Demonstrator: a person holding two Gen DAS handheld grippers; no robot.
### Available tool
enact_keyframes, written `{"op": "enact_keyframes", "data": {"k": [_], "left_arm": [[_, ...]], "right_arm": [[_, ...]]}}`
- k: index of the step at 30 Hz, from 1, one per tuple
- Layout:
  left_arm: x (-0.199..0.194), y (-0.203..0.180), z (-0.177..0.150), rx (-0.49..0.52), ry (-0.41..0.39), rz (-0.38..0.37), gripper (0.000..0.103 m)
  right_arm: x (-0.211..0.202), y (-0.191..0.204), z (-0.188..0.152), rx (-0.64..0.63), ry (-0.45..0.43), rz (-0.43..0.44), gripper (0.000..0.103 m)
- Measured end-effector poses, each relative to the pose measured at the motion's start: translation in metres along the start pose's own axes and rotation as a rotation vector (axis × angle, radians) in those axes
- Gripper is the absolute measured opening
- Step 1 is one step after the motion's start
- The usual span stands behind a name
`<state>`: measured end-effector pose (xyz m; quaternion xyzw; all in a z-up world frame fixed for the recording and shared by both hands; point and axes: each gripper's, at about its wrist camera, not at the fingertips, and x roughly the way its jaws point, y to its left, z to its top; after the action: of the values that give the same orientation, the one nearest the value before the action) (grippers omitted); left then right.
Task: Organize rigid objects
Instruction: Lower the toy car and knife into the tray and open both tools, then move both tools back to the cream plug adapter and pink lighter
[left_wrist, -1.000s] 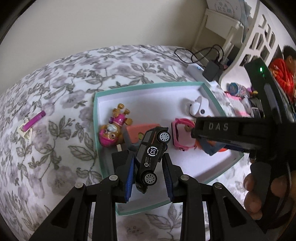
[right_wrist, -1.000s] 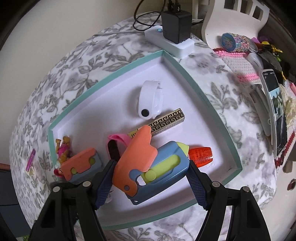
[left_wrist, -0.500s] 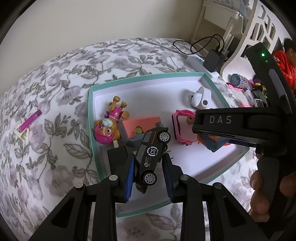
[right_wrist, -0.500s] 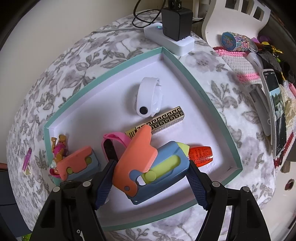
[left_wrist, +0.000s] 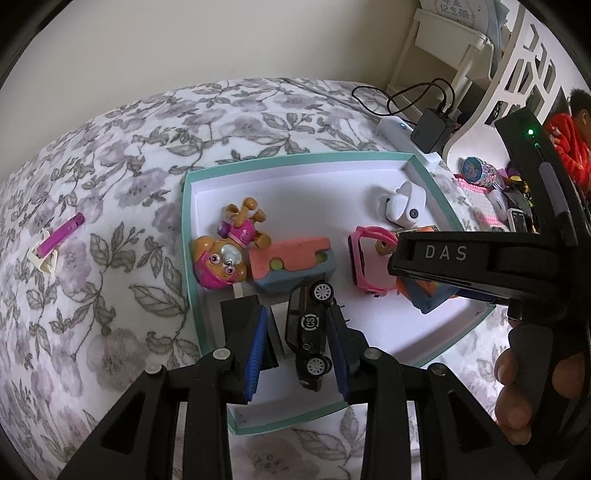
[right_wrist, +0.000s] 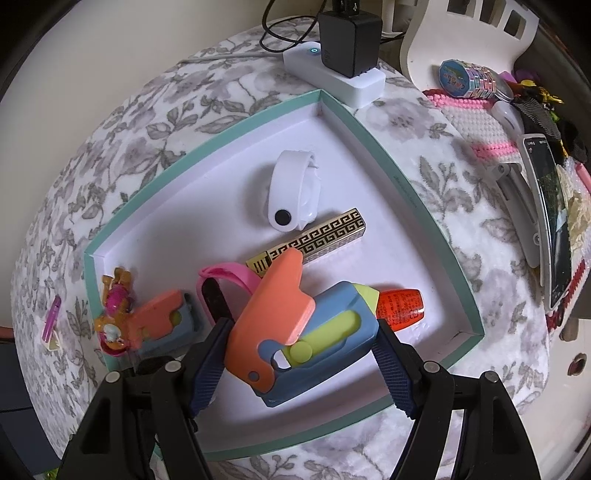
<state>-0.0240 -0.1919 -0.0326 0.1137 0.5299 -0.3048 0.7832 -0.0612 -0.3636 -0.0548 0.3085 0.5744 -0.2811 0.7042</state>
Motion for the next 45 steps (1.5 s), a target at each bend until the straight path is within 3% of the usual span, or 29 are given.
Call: {"op": "enact_keyframes", "data": {"k": [8, 13, 16, 21, 25, 27, 33, 41, 45], "left_arm": [[-0.005, 0.008, 0.003, -0.034, -0.016, -0.007, 0.036], [-0.009, 0.014, 0.005, -0.064, -0.030, -0.006, 0.044], [-0.011, 0.018, 0.006, -0.078, -0.038, -0.003, 0.048], [-0.014, 0.024, 0.008, -0.106, -0.056, 0.004, 0.064], [-0.018, 0.036, 0.011, -0.148, -0.073, 0.008, 0.067], [-0.020, 0.046, 0.012, -0.185, -0.077, 0.011, 0.081], [-0.035, 0.107, 0.011, -0.385, -0.119, -0.004, 0.084], [-0.067, 0.224, -0.017, -0.732, -0.215, 0.081, 0.088], [-0.071, 0.261, -0.031, -0.828, -0.230, 0.124, 0.089]], "right_arm": [[-0.003, 0.003, 0.000, -0.014, -0.018, -0.025, 0.079], [-0.007, 0.003, 0.001, -0.016, -0.043, -0.028, 0.080], [-0.011, 0.005, 0.002, -0.025, -0.066, -0.015, 0.089], [-0.015, 0.011, 0.002, -0.046, -0.087, -0.002, 0.090], [-0.019, 0.017, 0.001, -0.062, -0.105, 0.013, 0.090], [-0.020, 0.021, 0.000, -0.072, -0.110, 0.018, 0.090], [-0.028, 0.049, -0.006, -0.167, -0.154, 0.055, 0.090], [-0.040, 0.124, -0.027, -0.379, -0.225, 0.125, 0.090], [-0.037, 0.165, -0.042, -0.480, -0.234, 0.143, 0.090]]}}
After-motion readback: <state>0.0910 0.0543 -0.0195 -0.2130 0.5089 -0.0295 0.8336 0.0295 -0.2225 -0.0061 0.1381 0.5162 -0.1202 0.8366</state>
